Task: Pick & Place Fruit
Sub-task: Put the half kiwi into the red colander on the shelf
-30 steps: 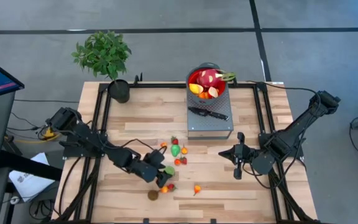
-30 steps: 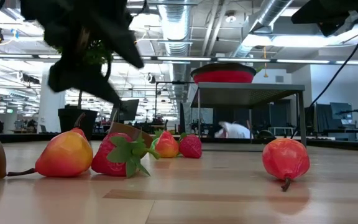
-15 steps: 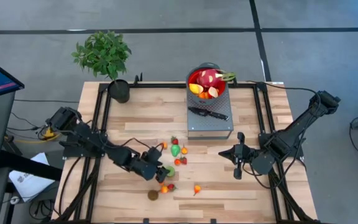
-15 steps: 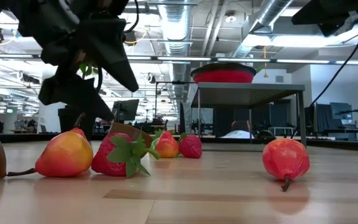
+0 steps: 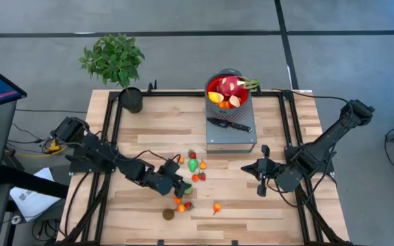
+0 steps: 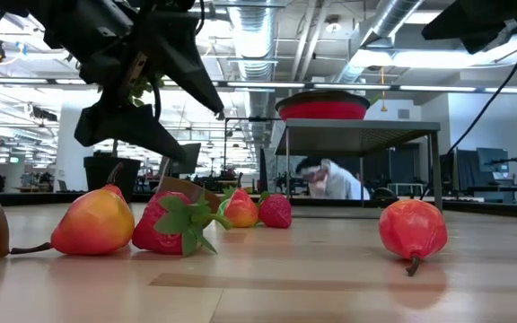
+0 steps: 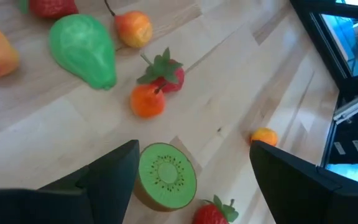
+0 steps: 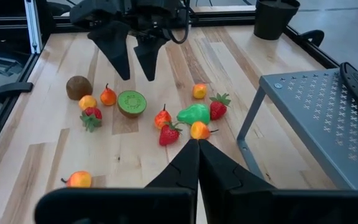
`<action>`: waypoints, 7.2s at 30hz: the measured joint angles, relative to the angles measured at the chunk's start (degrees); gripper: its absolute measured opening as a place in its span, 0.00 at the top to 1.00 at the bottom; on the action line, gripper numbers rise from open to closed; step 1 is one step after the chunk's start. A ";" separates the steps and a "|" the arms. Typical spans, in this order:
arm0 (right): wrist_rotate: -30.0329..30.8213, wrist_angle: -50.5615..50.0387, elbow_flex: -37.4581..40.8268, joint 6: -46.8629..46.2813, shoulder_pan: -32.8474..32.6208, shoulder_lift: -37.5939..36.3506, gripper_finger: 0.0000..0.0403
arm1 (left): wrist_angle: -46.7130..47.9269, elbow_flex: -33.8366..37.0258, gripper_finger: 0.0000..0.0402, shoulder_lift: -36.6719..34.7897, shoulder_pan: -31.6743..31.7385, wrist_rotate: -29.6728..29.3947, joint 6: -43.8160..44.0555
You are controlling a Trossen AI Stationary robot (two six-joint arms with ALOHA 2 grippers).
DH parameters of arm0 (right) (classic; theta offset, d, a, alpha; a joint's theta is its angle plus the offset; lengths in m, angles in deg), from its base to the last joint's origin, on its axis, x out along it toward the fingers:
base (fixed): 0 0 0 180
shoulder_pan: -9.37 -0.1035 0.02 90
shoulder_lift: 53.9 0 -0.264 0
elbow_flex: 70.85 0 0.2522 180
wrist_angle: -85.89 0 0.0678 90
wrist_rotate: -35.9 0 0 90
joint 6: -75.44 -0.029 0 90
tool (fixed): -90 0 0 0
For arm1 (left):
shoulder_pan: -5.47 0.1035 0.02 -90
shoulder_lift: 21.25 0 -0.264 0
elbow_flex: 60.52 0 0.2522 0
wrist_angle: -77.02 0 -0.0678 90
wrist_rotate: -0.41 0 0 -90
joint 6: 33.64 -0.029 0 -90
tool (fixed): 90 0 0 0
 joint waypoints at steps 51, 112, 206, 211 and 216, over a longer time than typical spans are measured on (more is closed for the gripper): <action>-0.11 0.07 0.02 1.38 -0.17 -0.02 1.00 | 29.80 -20.76 0.25 10.49 -3.81 -2.93 0.14; -0.12 -3.18 0.02 1.53 -0.13 -0.02 1.00 | 23.70 -19.61 0.25 10.51 -2.78 -3.25 -2.42; -0.09 -3.26 0.02 1.42 -0.09 -0.02 1.00 | 11.81 -9.70 0.72 15.76 -2.96 -0.04 5.68; -0.11 -3.39 0.02 1.44 -0.09 -0.02 1.00 | 12.19 -9.57 0.75 14.03 -2.21 -0.56 2.36; -0.11 -3.39 0.02 1.43 -0.09 -0.02 1.00 | 12.09 -9.62 0.75 9.64 -0.34 -1.23 -4.19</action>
